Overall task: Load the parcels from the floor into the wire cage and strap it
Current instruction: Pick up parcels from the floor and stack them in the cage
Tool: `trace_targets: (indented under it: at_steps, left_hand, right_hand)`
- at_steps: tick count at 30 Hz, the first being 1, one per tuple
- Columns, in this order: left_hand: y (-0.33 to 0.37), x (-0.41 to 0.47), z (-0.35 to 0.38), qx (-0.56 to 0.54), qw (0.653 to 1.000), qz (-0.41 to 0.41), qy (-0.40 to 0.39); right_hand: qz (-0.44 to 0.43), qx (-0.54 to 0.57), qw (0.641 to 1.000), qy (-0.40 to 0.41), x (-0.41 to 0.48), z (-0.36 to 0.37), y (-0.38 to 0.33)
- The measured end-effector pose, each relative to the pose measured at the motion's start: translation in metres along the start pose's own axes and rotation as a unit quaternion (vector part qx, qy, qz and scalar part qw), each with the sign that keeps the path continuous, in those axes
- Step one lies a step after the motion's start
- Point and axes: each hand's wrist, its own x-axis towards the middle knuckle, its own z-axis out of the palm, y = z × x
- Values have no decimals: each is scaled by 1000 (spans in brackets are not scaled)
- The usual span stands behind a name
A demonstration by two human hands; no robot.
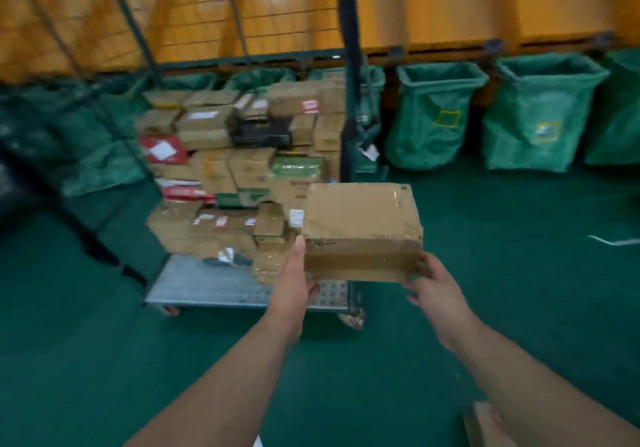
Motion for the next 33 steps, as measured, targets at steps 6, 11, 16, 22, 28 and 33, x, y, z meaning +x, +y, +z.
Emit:
trace_targets:
  at_steps: [6,11,16,22,28,33]
  left_hand:
    - [10,-16,-97,-87,992,-1,94]
    - [18,-11,-170,-124,981,0,152]
    - [42,10,-242,-135,976,3,170]
    - [79,51,-327,-129,980,24,151]
    - [103,98,-395,-111,985,17,129]
    - [108,156,-418,-96,990,-33,95]
  right_hand:
    - [-25,-62,993,-101,-7,95,-19]
    - [-10,-86,985,-149,-14,171,-23]
    - [31,-80,986,-141,-8,251,-37]
    - [84,-31,987,-136,8,355,-68]
    - [85,-64,984,-145,32,430,-76]
    - [116,-53,979,-161,72,457,-74]
